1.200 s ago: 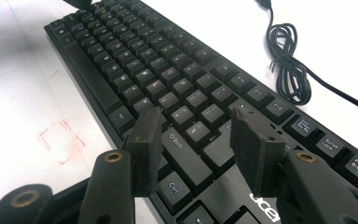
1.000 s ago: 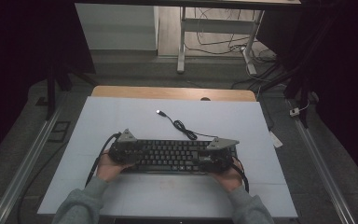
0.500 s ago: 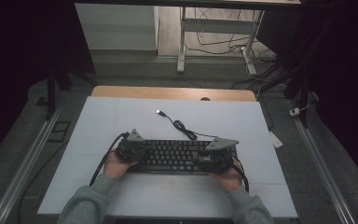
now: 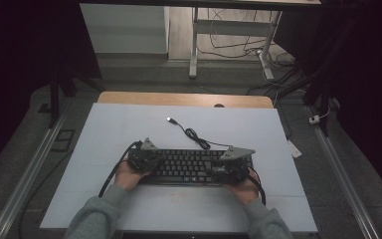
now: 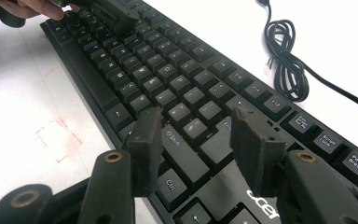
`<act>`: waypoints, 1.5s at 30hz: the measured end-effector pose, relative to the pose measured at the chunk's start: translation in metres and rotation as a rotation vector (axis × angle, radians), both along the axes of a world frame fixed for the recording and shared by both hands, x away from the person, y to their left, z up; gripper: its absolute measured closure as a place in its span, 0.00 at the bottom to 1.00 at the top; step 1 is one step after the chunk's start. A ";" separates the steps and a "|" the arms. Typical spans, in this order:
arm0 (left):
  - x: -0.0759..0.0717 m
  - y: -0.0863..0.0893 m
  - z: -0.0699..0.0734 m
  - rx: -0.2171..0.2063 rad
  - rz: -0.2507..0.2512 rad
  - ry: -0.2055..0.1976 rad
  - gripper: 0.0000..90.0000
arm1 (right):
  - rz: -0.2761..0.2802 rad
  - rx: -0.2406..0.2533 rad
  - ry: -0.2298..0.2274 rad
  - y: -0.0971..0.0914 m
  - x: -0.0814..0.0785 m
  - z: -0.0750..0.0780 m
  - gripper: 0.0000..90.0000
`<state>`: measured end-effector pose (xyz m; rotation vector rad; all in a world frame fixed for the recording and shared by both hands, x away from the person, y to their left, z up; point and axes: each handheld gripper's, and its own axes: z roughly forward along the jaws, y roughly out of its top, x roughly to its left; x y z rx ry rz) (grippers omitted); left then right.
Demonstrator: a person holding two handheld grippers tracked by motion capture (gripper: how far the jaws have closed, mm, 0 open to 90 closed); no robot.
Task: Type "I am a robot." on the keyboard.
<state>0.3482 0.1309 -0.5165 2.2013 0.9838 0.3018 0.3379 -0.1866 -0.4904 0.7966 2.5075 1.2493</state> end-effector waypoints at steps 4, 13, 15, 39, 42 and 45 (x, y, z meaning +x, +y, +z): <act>0.000 -0.001 -0.001 0.011 0.001 0.001 0.99 | 0.000 -0.002 0.000 0.000 0.000 0.000 0.60; -0.005 -0.001 0.004 0.007 0.004 -0.033 0.99 | 0.003 -0.001 -0.002 0.000 0.000 0.000 0.60; -0.008 0.002 0.009 -0.021 0.010 -0.054 0.99 | 0.001 -0.001 -0.004 0.000 0.000 0.000 0.60; -0.050 0.046 0.027 -0.110 0.070 -0.075 0.39 | -0.007 0.009 -0.010 -0.004 0.000 0.003 0.60; -0.056 0.053 0.024 -0.121 0.080 -0.067 0.38 | -0.013 0.018 -0.013 -0.005 0.000 0.004 0.60; -0.063 0.060 0.020 -0.118 0.090 -0.061 0.37 | -0.014 0.018 -0.016 -0.006 0.000 0.005 0.60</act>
